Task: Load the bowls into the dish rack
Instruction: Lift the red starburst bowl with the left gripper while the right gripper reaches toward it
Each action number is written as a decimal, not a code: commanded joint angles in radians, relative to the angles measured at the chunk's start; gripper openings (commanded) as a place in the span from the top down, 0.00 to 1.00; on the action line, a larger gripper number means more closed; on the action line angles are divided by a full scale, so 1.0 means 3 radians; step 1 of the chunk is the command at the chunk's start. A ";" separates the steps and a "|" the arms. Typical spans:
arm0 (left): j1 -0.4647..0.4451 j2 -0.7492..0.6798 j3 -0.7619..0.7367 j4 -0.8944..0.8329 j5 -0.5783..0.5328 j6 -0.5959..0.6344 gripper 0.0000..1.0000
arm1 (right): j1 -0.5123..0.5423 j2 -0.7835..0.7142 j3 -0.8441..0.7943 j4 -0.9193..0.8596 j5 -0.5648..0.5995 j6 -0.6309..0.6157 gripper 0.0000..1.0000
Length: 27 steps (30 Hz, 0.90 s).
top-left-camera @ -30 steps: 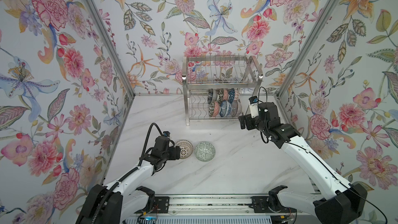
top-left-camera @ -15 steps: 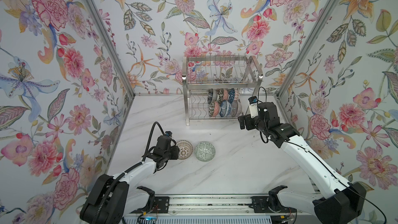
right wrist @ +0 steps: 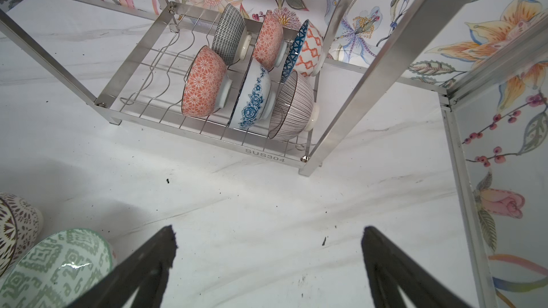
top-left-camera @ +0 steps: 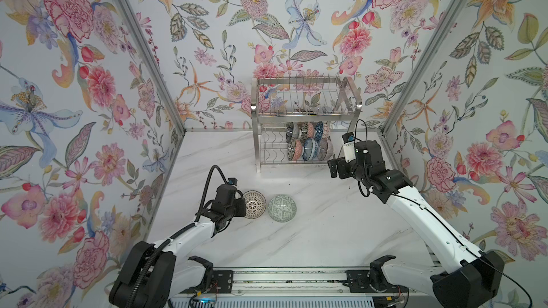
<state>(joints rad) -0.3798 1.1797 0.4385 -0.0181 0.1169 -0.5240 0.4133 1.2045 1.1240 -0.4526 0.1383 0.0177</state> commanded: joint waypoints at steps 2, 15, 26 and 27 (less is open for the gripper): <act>0.0007 -0.0177 0.0144 -0.0017 -0.0138 0.0086 1.00 | -0.0022 0.0016 0.0057 0.0005 -0.0088 0.0092 0.01; -0.0316 -0.0079 0.0770 0.0383 -0.0466 0.0201 1.00 | 0.0458 0.0213 -0.0040 0.0540 -0.0232 0.0519 0.01; -0.0746 0.0409 0.1236 0.0773 -0.0596 0.0253 1.00 | 0.0992 0.0370 -0.0153 0.1064 -0.0518 0.0958 0.01; -0.0767 0.0440 0.1254 0.0804 -0.0599 0.0251 1.00 | 0.1033 0.0387 -0.0157 0.1091 -0.0526 0.0987 0.01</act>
<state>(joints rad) -0.5930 1.2987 0.7654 0.1322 -0.0357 -0.4595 0.6937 1.3006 1.0969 -0.1936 0.0151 0.2539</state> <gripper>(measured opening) 0.106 0.992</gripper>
